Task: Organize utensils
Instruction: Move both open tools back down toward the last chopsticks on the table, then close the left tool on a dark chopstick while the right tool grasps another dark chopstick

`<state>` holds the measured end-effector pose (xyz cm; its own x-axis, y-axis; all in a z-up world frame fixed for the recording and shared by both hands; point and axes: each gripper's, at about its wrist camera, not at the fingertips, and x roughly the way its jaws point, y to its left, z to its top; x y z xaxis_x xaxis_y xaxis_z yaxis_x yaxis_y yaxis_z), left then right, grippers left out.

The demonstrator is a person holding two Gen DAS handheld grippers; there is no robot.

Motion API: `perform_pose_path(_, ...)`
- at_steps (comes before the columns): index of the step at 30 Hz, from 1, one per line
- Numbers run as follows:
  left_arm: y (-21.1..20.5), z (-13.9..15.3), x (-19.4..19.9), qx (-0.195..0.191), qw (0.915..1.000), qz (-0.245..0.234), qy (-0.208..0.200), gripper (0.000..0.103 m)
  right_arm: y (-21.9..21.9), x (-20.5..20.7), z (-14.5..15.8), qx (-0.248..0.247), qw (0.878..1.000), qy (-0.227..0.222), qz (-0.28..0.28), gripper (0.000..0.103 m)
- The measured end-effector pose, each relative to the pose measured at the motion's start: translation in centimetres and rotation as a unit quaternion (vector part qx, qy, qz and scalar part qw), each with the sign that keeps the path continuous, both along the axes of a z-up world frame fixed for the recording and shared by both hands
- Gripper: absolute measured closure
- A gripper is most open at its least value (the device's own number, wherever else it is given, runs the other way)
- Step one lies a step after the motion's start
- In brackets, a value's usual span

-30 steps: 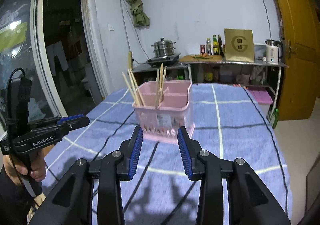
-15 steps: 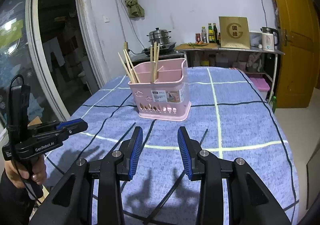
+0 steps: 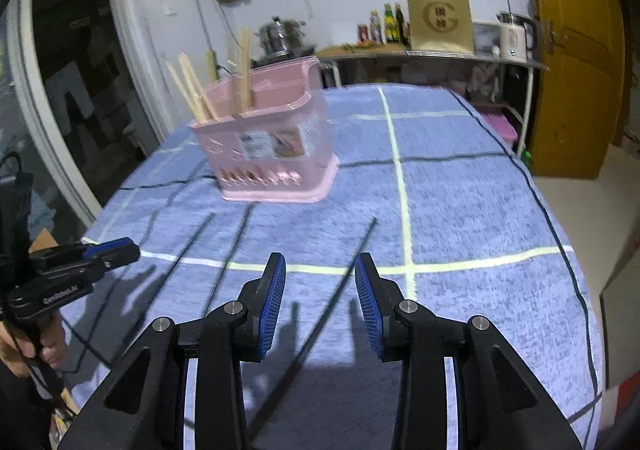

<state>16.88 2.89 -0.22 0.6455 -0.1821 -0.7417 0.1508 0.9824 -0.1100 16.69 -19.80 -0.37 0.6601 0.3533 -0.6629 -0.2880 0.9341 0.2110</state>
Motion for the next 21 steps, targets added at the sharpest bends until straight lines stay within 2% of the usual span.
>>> perform_pose_path(2, -0.1, -0.7, 1.4, 0.007, 0.9998, 0.001, 0.020, 0.086, -0.1, 1.2, -0.8, -0.008, 1.000, 0.019, -0.006, 0.066)
perform_pose_path(8, -0.5, -2.1, 4.9, 0.029, 0.9984, -0.003, 0.049, 0.086, 0.1, 3.9, -2.1, -0.021, 0.998, 0.054, -0.014, 0.066)
perform_pose_path(14, -0.9, -3.1, 7.6, 0.037, 0.9970, 0.003, 0.068, 0.086, 0.7, 6.1, -2.6, -0.030, 0.997, 0.069, -0.017, 0.066)
perform_pose_path(21, -1.3, -3.7, 8.9, 0.045, 0.9967, -0.001, 0.067, 0.086, 1.2, 7.9, -3.7, -0.049, 0.994, 0.092, -0.029, 0.075)
